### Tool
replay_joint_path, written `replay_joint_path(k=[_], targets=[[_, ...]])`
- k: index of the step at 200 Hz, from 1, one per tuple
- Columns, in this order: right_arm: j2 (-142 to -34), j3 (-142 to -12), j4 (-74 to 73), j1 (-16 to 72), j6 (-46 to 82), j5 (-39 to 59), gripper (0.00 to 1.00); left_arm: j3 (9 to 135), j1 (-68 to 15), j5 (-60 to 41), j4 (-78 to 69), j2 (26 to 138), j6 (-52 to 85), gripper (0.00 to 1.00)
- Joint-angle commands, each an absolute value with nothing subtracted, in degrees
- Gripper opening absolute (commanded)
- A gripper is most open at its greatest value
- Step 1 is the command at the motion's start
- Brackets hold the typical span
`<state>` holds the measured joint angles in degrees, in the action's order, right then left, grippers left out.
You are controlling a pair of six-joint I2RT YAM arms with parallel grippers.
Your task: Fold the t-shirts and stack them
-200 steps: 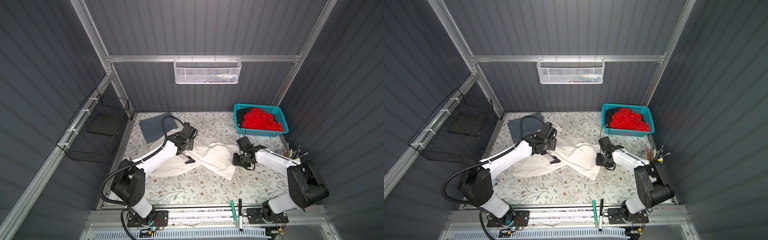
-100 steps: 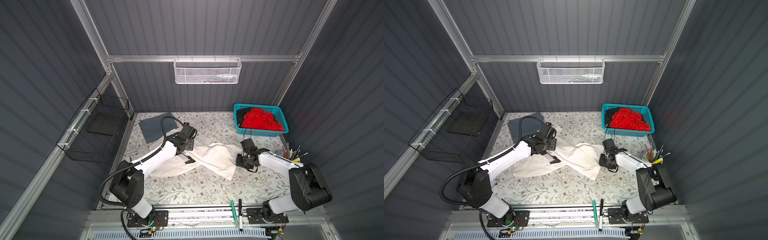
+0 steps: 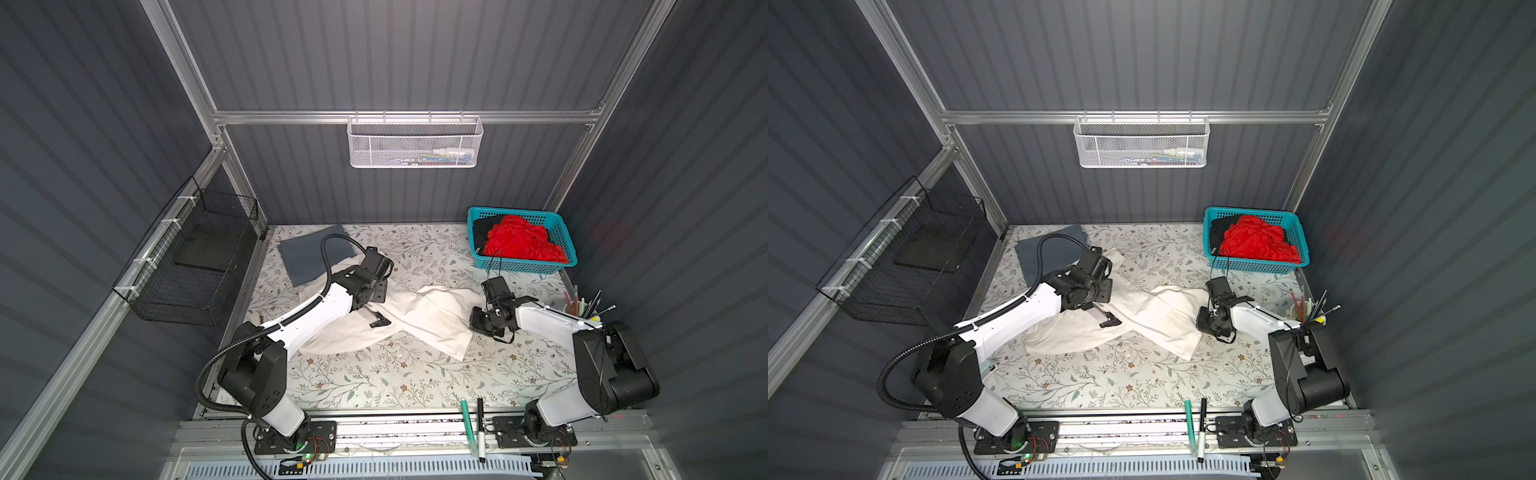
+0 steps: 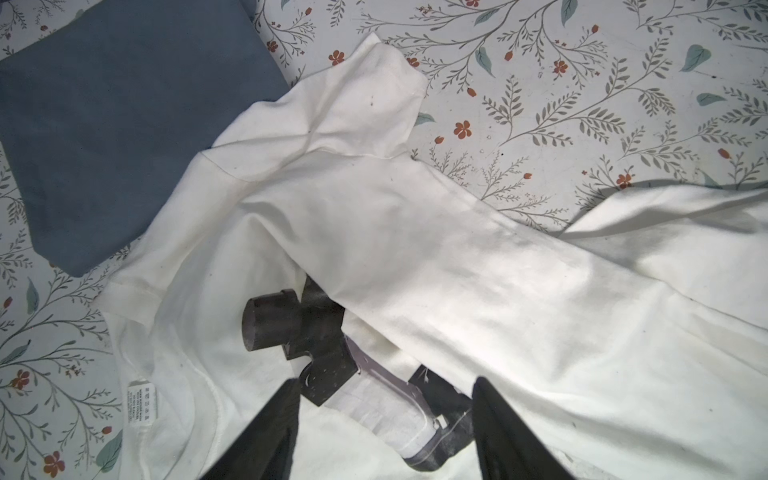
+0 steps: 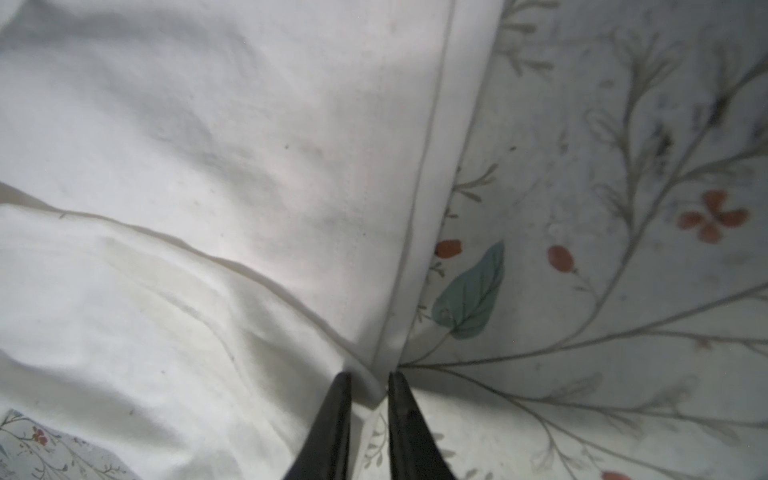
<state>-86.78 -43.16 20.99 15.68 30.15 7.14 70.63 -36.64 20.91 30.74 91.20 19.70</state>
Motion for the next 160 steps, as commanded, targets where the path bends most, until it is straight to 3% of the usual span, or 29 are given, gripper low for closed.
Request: replay_joint_path(k=[1, 55, 111, 160], targets=[[-87.14, -44.82, 21.94, 16.06, 29.53, 6.96, 0.16, 69.96, -36.12, 19.99, 31.56, 89.78, 20.25, 0.66], [-83.92, -46.31, 25.89, 16.44, 28.43, 5.27, 0.00, 70.90, -36.12, 18.43, 30.89, 90.79, 20.23, 0.66], [-75.28, -48.91, 32.30, 15.90, 26.53, 3.17, 0.00, 80.28, -36.06, 22.24, 32.10, 95.27, 16.43, 0.67], [-57.24, -50.92, 48.11, 0.99, 26.68, -1.08, 0.00, 84.73, -36.04, 24.13, 30.00, 97.17, 16.30, 0.67]])
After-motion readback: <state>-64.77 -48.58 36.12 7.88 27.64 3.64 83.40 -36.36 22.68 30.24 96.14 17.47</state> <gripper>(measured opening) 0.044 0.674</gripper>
